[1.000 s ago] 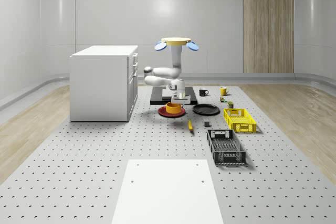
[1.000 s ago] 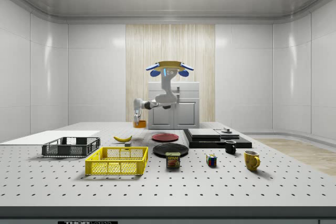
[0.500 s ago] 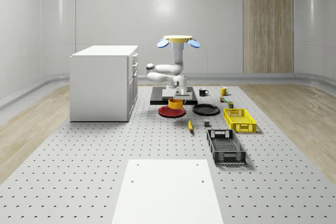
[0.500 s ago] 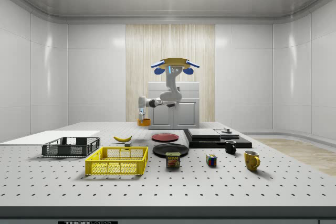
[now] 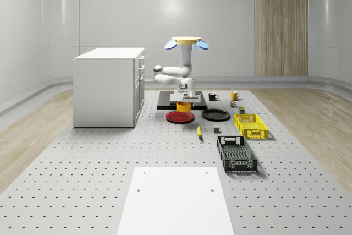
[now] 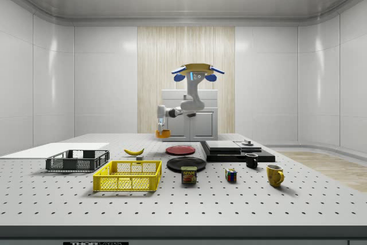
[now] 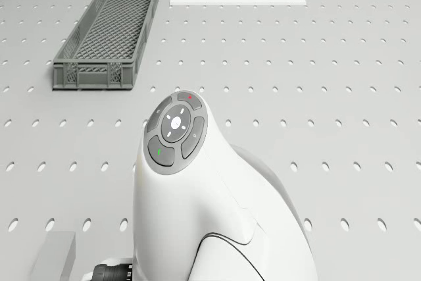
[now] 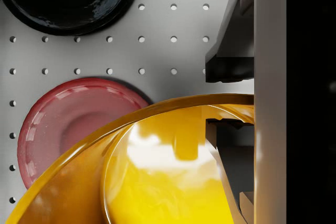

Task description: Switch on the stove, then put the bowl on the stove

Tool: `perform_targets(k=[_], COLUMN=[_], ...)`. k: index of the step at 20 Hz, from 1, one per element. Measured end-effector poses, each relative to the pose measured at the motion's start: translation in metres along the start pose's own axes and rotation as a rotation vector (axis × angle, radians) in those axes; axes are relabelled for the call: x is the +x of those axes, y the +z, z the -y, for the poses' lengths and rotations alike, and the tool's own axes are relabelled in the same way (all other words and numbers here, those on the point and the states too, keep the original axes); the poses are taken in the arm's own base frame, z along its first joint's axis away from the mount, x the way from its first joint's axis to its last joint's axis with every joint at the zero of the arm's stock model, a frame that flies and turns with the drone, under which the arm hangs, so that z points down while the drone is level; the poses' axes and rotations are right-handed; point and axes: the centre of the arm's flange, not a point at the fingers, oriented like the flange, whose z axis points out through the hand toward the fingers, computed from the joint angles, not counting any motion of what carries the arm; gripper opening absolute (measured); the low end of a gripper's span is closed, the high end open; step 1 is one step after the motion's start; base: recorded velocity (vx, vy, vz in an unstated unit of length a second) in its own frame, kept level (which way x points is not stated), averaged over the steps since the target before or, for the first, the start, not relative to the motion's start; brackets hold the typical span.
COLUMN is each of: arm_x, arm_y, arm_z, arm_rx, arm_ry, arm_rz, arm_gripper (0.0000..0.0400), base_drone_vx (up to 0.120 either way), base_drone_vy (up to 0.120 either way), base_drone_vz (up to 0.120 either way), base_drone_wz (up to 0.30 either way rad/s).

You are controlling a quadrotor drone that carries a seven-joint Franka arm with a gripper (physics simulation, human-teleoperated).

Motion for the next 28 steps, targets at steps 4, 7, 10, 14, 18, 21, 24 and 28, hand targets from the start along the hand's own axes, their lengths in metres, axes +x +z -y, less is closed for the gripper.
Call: perform_targets(k=[4, 7, 10, 14, 18, 21, 24, 28], arm_x=[0.0, 0.0, 0.0, 0.0, 0.0, 0.0, 0.0, 0.0], arm_y=[0.0, 0.0, 0.0, 0.0, 0.0, 0.0, 0.0, 0.0], arm_z=[0.0, 0.0, 0.0, 0.0, 0.0, 0.0, 0.0, 0.0], arm_rx=[0.0, 0.0, 0.0, 0.0, 0.0, 0.0, 0.0, 0.0], arm_ry=[0.0, 0.0, 0.0, 0.0, 0.0, 0.0, 0.0, 0.0], arm_rz=[0.0, 0.0, 0.0, 0.0, 0.0, 0.0, 0.0, 0.0], arm_gripper=[0.01, 0.01, 0.01, 0.01, 0.01, 0.01, 0.01, 0.01], base_drone_vx=[-0.12, -0.12, -0.12, -0.12, -0.12, -0.12, -0.12, -0.12], base_drone_vy=[0.0, 0.0, 0.0, 0.0, 0.0, 0.0, 0.0, 0.0], base_drone_vz=[0.05, 0.0, 0.0, 0.0, 0.0, 0.0, 0.0, 0.0], base_drone_wz=[0.0, 0.0, 0.0, 0.0, 0.0, 0.0, 0.0, 0.0])
